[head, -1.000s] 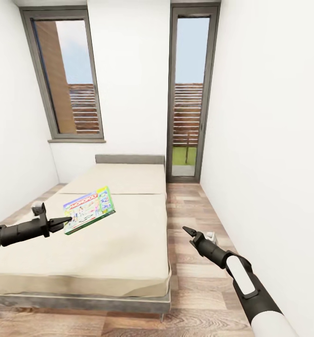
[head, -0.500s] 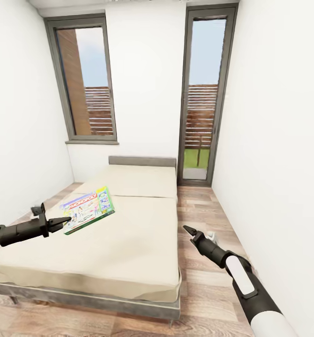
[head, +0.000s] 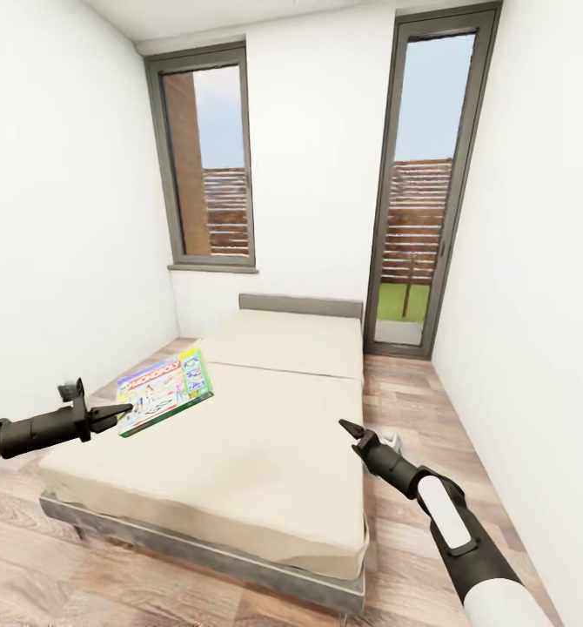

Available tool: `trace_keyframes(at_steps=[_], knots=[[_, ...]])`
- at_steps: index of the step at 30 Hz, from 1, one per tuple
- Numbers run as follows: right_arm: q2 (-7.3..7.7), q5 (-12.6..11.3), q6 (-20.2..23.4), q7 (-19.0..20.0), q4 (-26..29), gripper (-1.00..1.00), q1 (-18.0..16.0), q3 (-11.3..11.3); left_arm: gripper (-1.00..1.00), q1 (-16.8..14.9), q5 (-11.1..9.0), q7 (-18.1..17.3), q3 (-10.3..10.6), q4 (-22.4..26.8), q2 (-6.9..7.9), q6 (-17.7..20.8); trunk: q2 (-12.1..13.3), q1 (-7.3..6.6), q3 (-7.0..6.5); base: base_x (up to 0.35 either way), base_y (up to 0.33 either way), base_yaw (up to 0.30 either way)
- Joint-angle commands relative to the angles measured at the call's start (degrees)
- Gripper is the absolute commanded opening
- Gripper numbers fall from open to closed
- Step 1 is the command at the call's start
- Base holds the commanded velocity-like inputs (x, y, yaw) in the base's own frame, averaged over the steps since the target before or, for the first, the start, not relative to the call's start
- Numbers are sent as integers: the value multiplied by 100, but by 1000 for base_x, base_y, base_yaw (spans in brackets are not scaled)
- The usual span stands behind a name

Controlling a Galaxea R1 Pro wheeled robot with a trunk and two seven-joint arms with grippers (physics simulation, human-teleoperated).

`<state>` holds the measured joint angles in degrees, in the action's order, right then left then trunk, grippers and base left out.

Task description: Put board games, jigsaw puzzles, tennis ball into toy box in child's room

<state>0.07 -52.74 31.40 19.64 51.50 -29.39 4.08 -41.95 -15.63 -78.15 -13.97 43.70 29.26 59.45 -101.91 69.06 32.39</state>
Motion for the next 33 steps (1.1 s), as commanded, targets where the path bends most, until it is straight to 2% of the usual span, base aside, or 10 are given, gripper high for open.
trace_keyframes(at_steps=[1, 33], knots=[[2, -25, 41, 4, 2, 100, -2, 14, -100, -6, -21, -9, -3, -2, 0, 55, 38, -23, -16, 0, 0, 278], [27, -12, 38, -4, -59, 100, -2, 19, -100, -6, 38, 60, 8, -9, -67, 52, 1322, -726, -712, 0, 0, 278]])
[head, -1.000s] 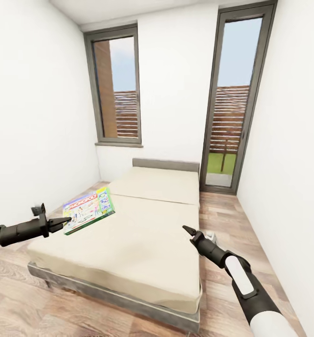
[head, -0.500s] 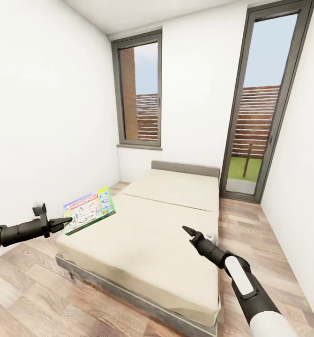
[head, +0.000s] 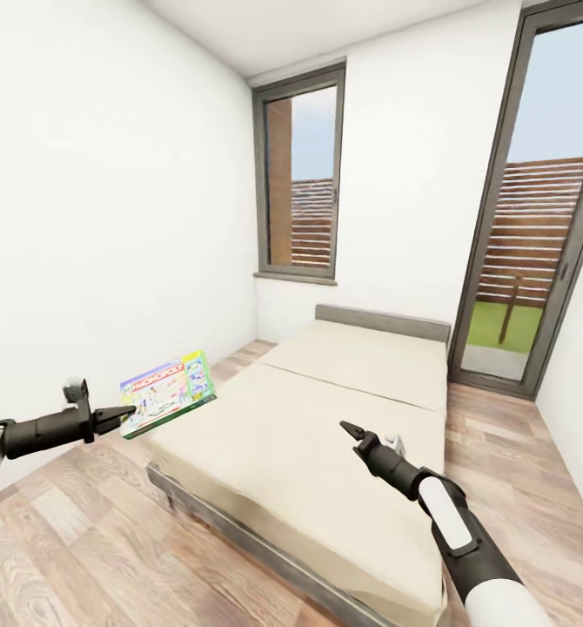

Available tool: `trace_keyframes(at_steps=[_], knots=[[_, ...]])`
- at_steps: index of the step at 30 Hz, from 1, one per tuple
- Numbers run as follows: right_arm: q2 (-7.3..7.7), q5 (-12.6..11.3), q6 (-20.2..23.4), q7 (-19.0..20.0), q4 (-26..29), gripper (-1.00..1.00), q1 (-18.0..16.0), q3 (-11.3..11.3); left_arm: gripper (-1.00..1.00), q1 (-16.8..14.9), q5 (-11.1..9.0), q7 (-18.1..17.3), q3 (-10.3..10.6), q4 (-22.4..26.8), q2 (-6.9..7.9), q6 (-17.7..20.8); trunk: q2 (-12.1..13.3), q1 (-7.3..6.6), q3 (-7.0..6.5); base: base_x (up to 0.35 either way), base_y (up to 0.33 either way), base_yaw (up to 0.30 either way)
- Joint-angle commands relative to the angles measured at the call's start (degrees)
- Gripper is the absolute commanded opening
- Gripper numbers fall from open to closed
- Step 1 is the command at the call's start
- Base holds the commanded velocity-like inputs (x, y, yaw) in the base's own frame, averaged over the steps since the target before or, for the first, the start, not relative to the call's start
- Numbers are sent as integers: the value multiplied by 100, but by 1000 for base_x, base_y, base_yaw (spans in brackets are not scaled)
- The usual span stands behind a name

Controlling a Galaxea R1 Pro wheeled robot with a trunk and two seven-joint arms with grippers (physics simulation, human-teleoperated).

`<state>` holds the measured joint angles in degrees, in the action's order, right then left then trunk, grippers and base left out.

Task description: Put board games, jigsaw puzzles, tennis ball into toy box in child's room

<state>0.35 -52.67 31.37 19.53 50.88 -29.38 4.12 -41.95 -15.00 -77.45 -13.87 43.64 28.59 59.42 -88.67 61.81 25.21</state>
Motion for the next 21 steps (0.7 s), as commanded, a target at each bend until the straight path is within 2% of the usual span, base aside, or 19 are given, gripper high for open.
trace_keyframes(at_steps=[1, 21], knots=[[3, -21, 42, 10, 5, 100, -4, 16, -100, -6, -17, -9, -4, -3, -3, 51, 38, -23, -16, 0, 0, 278], [-37, -16, 36, -11, 2, 100, -2, 10, -100, -6, 15, -6, 5, -15, -3, 43, 840, -462, -450, 0, 0, 278]])
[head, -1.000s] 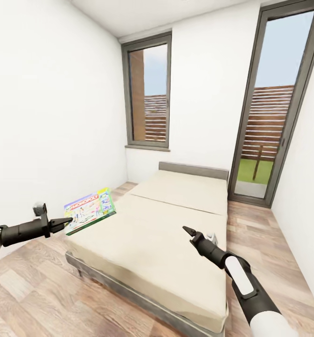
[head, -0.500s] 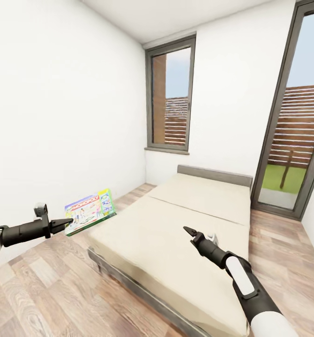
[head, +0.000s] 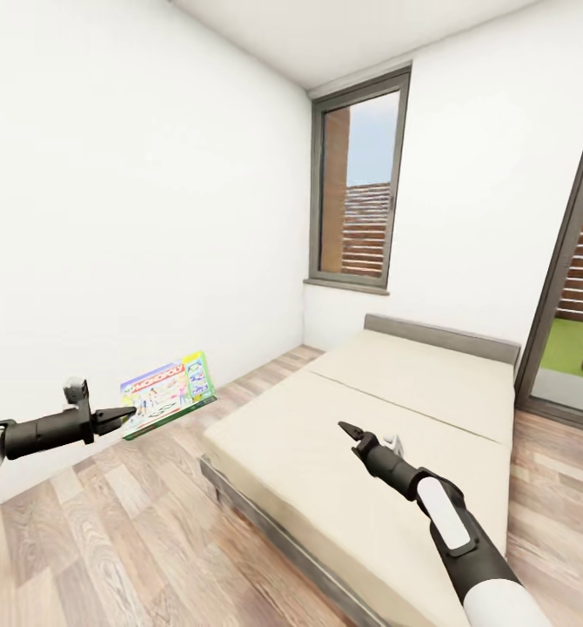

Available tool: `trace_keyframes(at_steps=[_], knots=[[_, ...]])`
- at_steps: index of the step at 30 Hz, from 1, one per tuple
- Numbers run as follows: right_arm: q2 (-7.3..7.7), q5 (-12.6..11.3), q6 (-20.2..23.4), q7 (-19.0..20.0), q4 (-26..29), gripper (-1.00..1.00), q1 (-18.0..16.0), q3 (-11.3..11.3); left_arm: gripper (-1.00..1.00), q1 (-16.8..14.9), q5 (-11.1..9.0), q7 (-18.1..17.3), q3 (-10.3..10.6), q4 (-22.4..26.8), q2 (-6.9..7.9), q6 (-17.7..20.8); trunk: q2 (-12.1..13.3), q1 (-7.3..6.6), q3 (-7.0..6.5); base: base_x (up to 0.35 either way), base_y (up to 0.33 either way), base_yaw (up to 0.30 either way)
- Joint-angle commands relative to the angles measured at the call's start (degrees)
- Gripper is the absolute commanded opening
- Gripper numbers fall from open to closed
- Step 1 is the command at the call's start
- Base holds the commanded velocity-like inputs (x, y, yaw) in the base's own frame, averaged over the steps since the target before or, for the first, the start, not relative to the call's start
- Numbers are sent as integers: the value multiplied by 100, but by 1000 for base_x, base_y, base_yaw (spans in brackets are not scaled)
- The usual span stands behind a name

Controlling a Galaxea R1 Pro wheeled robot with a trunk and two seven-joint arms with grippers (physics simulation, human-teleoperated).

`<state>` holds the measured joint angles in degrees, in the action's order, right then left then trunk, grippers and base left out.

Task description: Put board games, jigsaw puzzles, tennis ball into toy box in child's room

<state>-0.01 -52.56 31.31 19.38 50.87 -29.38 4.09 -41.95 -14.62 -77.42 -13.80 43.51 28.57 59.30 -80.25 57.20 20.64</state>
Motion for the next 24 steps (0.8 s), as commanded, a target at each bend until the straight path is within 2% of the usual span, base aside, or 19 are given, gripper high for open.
trace_keyframes(at_steps=[1, 16, 21, 24], knots=[[-2, -27, 42, 2, 3, 100, -3, 14, -100, -6, -24, -10, -3, -2, -1, 55, 38, -23, -15, 0, 0, 278], [-40, -9, 31, -36, 9, 100, -4, 13, -100, -6, -27, -19, -10, 0, 4, 56, 639, -352, -339, 0, 0, 278], [-51, 301, 29, -41, 11, 100, -6, -18, -100, -6, -31, -19, -12, 0, 2, 56, 840, -462, -446, 0, 0, 278], [-65, 404, 25, -46, 4, 100, -6, -21, -100, -6, -26, -19, -11, 0, 5, 56, 960, -528, -510, 0, 0, 277]])
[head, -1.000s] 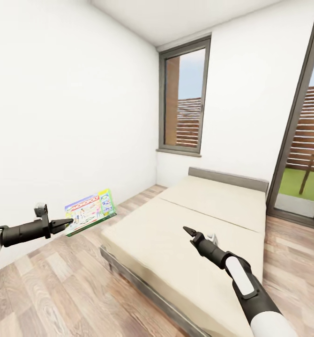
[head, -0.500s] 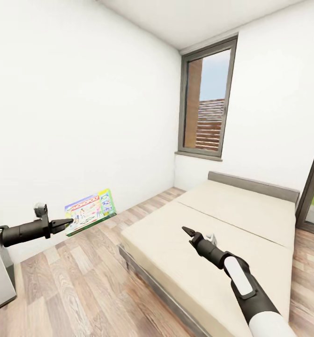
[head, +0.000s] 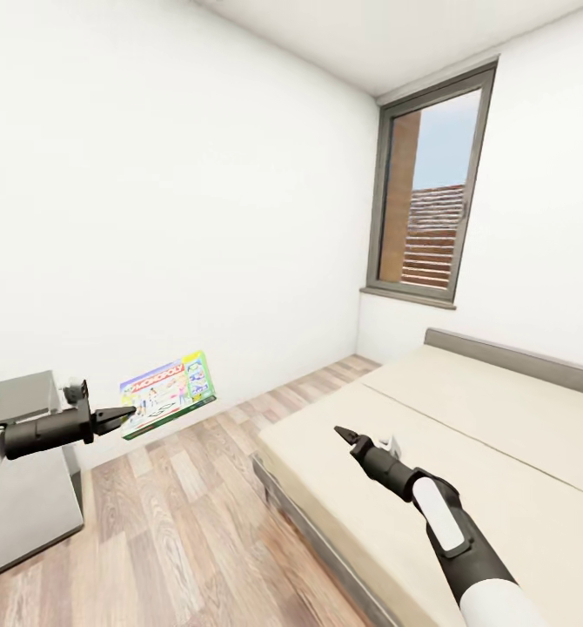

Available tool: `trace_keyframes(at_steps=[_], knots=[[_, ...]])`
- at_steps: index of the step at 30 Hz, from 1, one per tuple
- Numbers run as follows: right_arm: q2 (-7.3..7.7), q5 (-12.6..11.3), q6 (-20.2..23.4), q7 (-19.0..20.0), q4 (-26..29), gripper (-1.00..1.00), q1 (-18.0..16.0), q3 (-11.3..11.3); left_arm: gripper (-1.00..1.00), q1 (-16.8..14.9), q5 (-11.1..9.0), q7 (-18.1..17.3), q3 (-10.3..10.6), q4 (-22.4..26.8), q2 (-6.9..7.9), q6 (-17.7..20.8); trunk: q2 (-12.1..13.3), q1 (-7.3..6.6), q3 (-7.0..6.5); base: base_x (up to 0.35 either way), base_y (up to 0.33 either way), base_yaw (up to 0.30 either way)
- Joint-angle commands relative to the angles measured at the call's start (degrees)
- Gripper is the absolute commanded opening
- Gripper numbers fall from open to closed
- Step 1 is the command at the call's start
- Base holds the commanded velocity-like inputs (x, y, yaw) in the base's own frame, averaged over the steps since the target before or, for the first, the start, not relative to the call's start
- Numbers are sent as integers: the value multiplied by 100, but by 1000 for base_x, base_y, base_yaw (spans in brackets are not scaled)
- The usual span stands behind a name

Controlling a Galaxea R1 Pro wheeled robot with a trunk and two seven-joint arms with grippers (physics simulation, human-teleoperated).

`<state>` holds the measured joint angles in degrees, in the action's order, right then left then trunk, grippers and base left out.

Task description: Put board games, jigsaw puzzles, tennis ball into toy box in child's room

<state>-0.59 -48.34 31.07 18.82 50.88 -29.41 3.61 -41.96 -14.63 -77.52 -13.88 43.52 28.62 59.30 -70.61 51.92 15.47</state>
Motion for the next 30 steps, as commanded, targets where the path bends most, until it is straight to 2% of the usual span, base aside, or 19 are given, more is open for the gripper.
trace_keyframes(at_steps=[1, 30], knots=[[-8, -8, 49, 8, 4, 100, -3, 26, -100, -5, -28, -9, -2, -1, 1, 55, 37, -22, -15, 0, 0, 277], [-13, 9, 48, 7, 1, 100, -3, 26, -100, -5, -54, -43, 3, -1, -4, 62, 1200, -659, -637, 0, 0, 274]])
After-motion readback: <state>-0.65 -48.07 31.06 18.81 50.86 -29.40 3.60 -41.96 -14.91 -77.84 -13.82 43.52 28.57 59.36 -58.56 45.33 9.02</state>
